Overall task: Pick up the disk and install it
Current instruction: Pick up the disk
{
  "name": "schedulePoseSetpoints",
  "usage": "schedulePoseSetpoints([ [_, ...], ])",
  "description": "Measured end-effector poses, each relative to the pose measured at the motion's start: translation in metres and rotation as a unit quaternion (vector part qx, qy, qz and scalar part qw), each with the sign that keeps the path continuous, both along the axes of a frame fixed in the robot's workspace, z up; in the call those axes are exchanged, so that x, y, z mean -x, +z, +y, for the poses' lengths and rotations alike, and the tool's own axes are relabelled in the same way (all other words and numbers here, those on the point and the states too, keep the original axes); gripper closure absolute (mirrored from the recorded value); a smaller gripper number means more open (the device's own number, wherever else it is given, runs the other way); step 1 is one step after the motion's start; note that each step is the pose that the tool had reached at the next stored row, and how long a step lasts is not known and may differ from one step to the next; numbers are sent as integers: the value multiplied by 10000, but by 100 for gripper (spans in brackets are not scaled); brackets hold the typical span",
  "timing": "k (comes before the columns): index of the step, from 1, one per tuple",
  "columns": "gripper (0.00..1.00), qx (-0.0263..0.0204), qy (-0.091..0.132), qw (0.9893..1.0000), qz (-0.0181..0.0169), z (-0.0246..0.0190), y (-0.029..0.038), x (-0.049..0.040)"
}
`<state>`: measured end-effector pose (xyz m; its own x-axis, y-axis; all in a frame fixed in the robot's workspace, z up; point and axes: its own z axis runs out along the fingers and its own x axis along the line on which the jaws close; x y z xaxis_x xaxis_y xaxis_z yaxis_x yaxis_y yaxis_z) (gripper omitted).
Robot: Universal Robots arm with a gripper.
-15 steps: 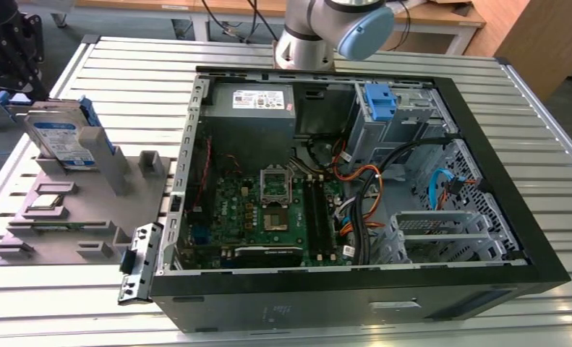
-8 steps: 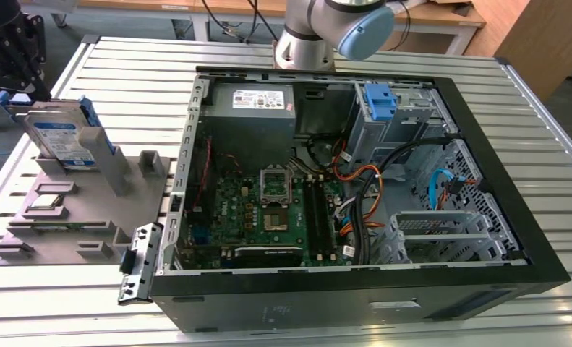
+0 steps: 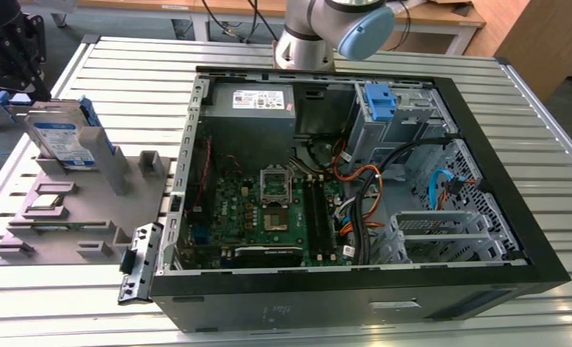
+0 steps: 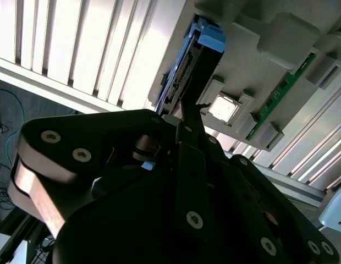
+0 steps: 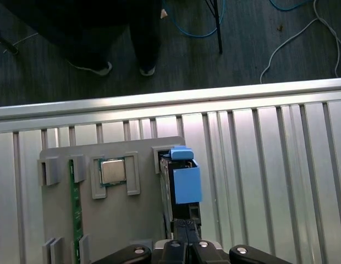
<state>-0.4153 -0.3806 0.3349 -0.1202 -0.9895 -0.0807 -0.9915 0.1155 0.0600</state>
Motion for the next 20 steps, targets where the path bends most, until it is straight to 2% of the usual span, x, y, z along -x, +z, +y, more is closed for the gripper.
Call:
schedulePoseSetpoints([
  [1, 89, 0, 0, 10000, 0, 0, 0, 0],
  [2, 83, 0, 0, 10000, 0, 0, 0, 0],
  [3, 83, 0, 0, 10000, 0, 0, 0, 0],
  [5, 71, 0, 0, 10000, 0, 0, 0, 0],
  [6, 71, 0, 0, 10000, 0, 0, 0, -1],
  [8, 59, 0, 0, 10000, 0, 0, 0, -1],
  [11, 53, 0, 0, 10000, 0, 0, 0, -1],
  [12, 47, 0, 0, 10000, 0, 0, 0, -1],
  [16, 47, 0, 3, 10000, 0, 0, -3, -2],
  [20, 47, 2, 109, 9999, 0, 0, -12, -2],
])
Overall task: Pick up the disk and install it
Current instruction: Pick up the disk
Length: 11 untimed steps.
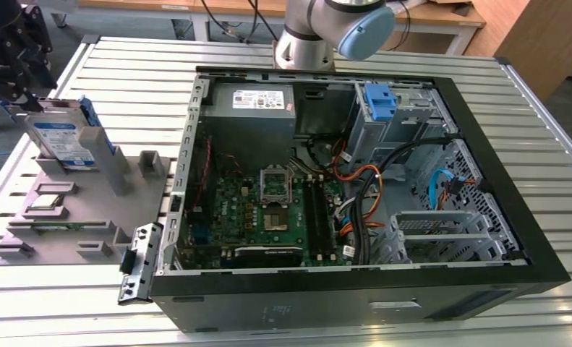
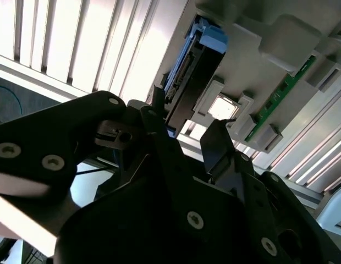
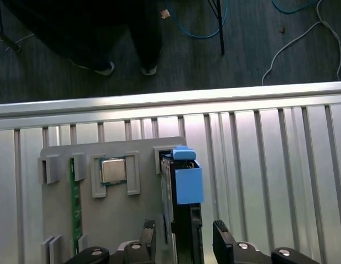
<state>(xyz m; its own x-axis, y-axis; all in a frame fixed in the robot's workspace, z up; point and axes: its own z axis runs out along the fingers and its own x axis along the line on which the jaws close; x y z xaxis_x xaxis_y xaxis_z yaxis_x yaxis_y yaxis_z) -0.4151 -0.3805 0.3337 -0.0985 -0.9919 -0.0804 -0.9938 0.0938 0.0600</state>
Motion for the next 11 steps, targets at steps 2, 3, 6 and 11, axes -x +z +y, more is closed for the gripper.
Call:
schedulePoseSetpoints([
  [2, 47, 0, 81, 10000, 0, 4, -13, 1],
  [3, 47, 0, 123, 9999, 0, 6, -20, 0],
  [6, 47, 0, 236, 9997, 0, 11, -40, 1],
  [11, 47, 1, 366, 9993, 0, 16, -62, 1],
])
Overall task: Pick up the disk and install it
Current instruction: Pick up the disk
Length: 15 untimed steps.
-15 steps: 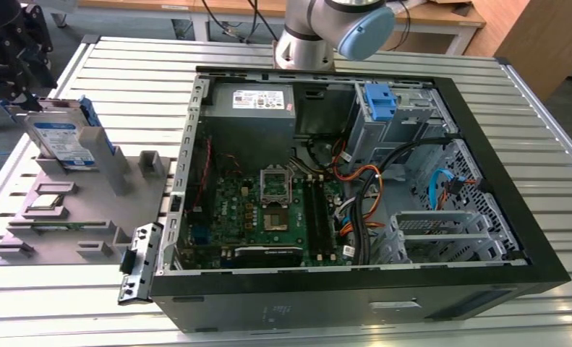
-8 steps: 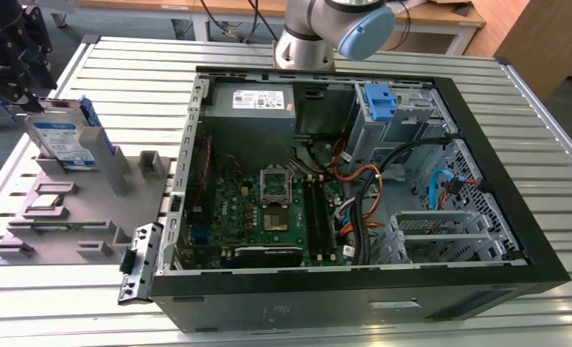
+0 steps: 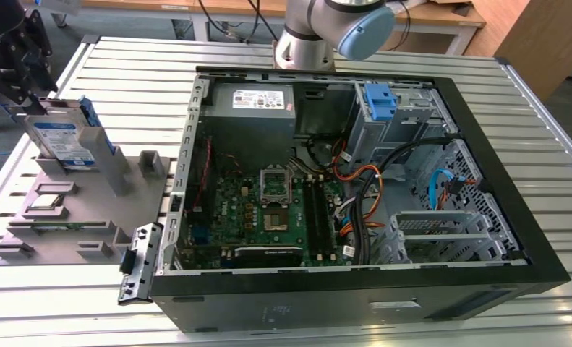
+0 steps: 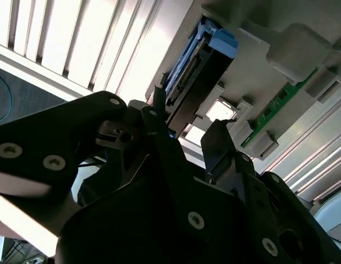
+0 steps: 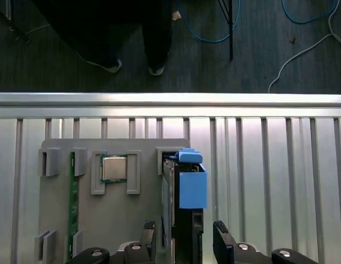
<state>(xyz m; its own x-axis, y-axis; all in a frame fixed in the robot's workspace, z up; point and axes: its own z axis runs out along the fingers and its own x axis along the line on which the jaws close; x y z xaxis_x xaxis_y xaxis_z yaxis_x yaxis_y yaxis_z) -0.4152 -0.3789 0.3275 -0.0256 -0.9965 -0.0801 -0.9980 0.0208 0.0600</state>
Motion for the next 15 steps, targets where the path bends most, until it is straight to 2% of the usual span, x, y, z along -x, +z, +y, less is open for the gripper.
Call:
schedulePoseSetpoints([
  [2, 47, 9, 30, 10000, -1, 3, -5, 1],
  [5, 47, 68, 34, 10000, 0, 5, -4, 0],
  [6, 47, 73, 34, 10000, 0, 4, -4, 0],
  [10, 47, 75, 36, 10000, -3, 5, -9, 0],
  [15, 47, 75, 134, 9999, -23, 5, -26, 1],
])
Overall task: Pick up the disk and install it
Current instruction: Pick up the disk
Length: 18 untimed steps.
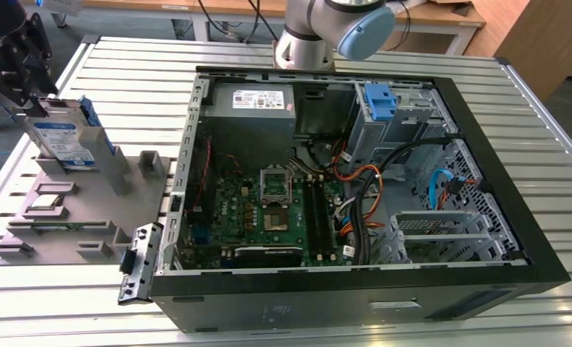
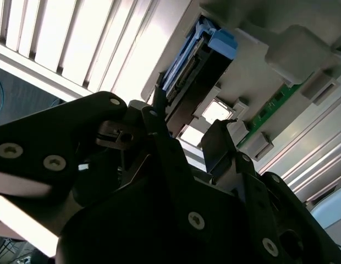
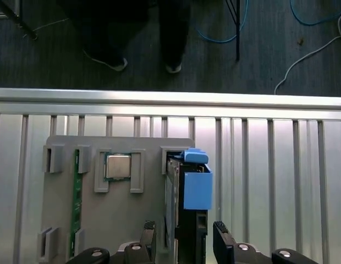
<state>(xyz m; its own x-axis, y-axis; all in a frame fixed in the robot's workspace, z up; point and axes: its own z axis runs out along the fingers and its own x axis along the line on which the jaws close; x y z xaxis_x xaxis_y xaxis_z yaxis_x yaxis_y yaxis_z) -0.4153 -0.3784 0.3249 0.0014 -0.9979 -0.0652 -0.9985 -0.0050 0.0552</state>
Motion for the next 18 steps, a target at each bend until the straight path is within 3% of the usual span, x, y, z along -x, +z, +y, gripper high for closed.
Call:
schedulePoseSetpoints([
  [11, 47, 0, 159, 9998, -111, 0, -27, 46],
  [18, 47, 1, 218, 9995, -210, 0, -49, 78],
])
